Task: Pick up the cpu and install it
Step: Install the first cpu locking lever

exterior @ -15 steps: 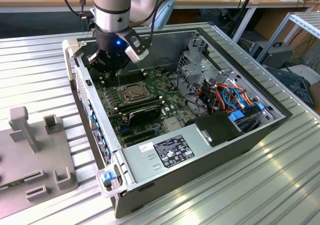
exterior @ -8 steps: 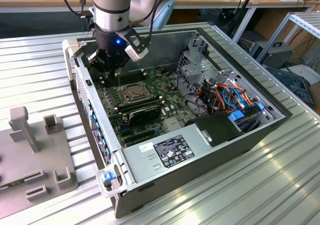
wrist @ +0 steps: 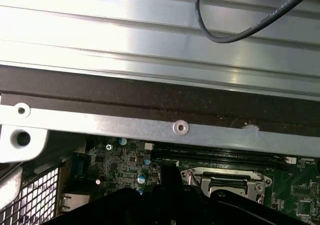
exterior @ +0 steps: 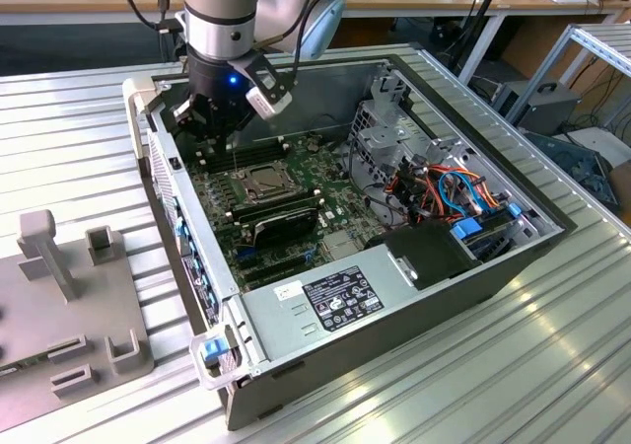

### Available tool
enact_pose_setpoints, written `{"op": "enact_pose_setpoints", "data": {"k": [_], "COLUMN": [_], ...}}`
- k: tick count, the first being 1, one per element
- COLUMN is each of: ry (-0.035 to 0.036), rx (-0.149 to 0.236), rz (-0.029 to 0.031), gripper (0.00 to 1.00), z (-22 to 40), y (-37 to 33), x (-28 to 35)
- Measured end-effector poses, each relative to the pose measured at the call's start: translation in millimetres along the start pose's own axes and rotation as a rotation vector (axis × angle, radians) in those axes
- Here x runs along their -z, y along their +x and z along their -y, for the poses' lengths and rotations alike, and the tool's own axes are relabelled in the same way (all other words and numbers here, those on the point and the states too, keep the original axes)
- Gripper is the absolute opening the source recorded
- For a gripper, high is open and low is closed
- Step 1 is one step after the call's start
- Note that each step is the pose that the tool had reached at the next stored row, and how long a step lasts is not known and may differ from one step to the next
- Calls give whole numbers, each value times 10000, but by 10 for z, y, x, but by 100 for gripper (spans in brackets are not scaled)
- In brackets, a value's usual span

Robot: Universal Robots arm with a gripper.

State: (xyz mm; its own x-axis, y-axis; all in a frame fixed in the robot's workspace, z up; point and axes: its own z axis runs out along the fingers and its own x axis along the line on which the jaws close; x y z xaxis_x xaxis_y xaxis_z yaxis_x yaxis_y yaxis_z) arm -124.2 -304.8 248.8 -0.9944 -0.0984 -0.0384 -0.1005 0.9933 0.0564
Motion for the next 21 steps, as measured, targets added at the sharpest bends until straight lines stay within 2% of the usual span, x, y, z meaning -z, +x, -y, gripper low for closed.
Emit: {"op": "enact_pose_setpoints", "data": {"k": [2,3,7,10,13,15,19,21], "ry": [-183,-193,-193,-194,-193,-194,-194,-194], "rx": [45,45,49,47,48,48,48,46], "rz": [15,16,15,16,15,16,16,16], "gripper": [11,11,11,11,11,11,11,11], "z": [-2,-3,-1,3,10,21,33,34], "y": [-1,-2,-15,-58,-122,-226,-349,-355], "x": [0,0,0,-2,-4,-8,-12,-12]}}
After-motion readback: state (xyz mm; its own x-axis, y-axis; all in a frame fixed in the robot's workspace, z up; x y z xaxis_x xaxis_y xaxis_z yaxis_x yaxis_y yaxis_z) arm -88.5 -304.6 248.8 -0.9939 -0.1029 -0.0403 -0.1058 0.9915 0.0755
